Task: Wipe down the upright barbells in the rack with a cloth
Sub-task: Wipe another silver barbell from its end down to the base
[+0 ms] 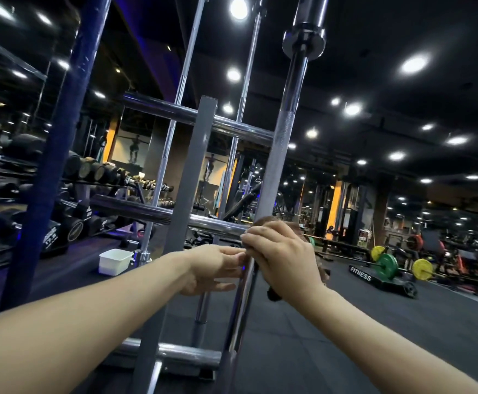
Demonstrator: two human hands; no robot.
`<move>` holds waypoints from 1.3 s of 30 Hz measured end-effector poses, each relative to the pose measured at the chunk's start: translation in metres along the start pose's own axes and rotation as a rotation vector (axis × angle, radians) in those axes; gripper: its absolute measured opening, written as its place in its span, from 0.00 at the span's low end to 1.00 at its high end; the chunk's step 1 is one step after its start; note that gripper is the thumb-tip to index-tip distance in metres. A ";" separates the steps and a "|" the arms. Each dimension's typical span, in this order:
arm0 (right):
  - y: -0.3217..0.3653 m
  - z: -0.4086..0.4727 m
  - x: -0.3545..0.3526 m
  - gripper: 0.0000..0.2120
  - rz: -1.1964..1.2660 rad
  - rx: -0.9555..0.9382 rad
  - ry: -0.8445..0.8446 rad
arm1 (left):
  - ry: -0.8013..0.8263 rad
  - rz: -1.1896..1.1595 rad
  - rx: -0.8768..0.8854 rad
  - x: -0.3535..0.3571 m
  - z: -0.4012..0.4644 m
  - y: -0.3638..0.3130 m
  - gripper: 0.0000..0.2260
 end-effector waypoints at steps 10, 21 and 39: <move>-0.038 0.008 -0.074 0.09 0.972 0.683 0.028 | -0.435 0.349 0.441 0.030 -0.011 -0.041 0.05; -0.038 0.009 -0.089 0.12 1.453 0.836 -0.035 | -0.228 0.250 0.383 0.073 -0.033 -0.059 0.12; -0.055 0.094 -0.065 0.21 0.099 0.246 -0.349 | -0.296 -0.229 0.499 0.042 -0.025 -0.121 0.11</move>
Point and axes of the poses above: each hand's wrist, its own z-axis towards the middle knuckle, its own x-axis out of the palm, y = z × x, the point moved 1 cm from there along z, towards the middle knuckle, and after that the axes turned 4 degrees about y, right-handed, at the moved point
